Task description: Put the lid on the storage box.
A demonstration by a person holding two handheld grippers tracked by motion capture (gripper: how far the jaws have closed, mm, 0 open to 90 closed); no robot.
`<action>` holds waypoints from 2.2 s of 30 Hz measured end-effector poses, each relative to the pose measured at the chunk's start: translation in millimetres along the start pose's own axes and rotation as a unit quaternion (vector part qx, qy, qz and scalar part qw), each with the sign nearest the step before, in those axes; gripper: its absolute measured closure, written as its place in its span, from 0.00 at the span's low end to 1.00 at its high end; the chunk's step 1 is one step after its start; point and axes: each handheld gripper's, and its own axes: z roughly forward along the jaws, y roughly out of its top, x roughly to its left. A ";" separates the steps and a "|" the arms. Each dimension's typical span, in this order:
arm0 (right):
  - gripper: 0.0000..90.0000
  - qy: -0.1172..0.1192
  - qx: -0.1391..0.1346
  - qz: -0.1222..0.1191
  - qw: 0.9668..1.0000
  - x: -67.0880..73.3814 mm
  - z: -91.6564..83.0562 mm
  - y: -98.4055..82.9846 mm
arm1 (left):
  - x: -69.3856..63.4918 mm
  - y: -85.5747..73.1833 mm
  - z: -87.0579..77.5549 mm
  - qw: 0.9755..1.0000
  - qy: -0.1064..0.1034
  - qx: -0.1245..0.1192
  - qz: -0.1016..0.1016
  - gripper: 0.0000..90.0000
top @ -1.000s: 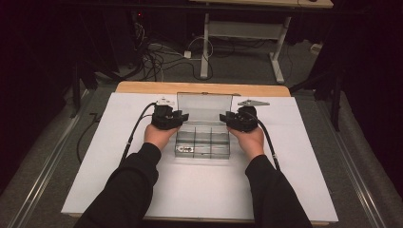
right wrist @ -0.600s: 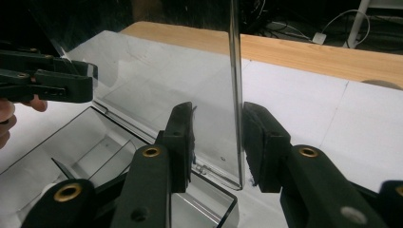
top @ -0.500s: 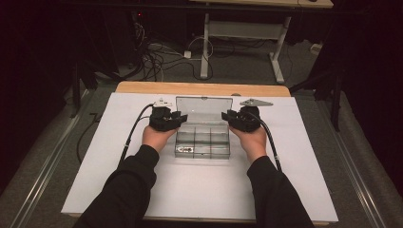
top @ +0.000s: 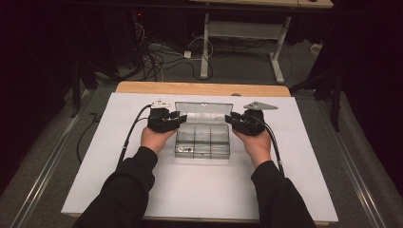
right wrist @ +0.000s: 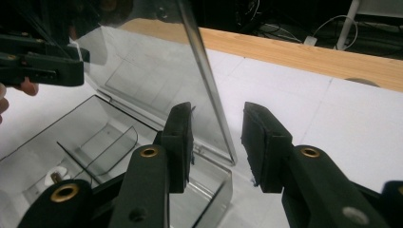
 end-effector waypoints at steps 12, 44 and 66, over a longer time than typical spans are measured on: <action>0.90 0.015 -0.004 -0.009 1.000 9.8 -24.7 -11.7 | 0.9 -4.3 -12.4 1.000 0.003 -0.014 -0.004 0.63; 1.00 0.028 -0.018 -0.033 0.999 35.5 -34.4 -37.8 | -8.1 -49.8 -40.0 0.999 0.020 -0.003 0.034 0.55; 1.00 0.027 -0.002 -0.027 0.999 41.1 -33.0 -68.4 | -15.0 -97.9 -77.6 1.000 0.001 -0.013 0.016 0.15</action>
